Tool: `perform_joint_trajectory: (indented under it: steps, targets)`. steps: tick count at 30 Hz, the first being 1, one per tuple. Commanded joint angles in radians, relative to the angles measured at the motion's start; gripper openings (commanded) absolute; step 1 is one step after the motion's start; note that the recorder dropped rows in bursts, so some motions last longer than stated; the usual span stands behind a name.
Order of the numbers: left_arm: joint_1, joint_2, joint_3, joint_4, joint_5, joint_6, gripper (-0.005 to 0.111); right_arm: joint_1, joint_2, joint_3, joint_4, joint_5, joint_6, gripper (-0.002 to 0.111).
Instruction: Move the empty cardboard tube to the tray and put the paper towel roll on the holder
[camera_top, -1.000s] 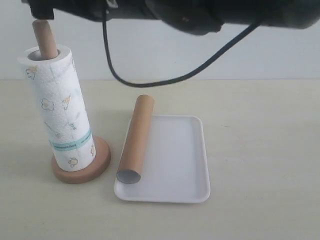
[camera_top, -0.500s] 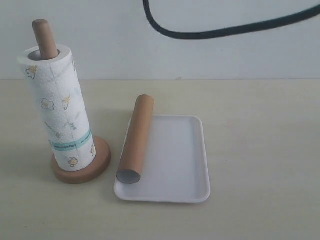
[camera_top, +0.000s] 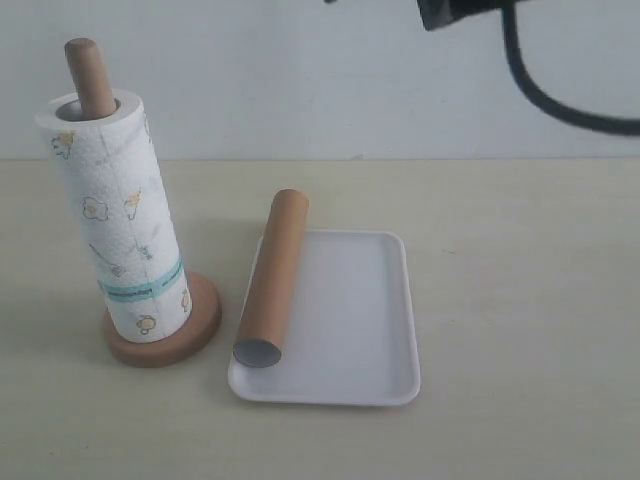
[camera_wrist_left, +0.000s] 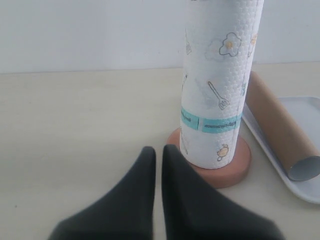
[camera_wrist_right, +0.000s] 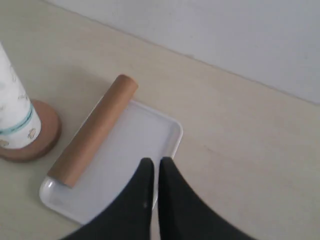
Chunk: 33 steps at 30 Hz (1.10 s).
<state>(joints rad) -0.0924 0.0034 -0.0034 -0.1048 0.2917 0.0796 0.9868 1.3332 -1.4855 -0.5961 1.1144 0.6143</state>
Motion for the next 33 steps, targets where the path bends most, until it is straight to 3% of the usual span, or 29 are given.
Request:
perform_joint_trajectory:
  steps: [1,7,14,19,31,33]
  targets:
    - [0.002,-0.003,0.003,0.001,0.001,-0.003,0.004,0.003,-0.077,0.104,0.083,0.011,-0.017,0.004]
    - [0.002,-0.003,0.003,0.001,0.001,-0.003,0.004,0.003,-0.209,0.299,0.165,0.01,-0.005,0.004]
    - [0.002,-0.003,0.003,0.001,0.001,-0.003,0.004,0.003,-0.365,0.533,0.197,-0.015,0.212,0.004]
    - [0.002,-0.003,0.003,0.001,0.001,-0.003,0.004,0.003,-0.436,0.66,0.259,0.049,0.243,0.004]
    - [0.002,-0.003,0.003,0.001,0.001,-0.003,0.004,0.0,-0.449,0.696,0.237,0.107,0.191,0.004]
    - [0.002,-0.003,0.003,0.001,0.001,-0.003,0.004,0.0,-0.449,0.71,0.192,0.039,0.194,0.004]
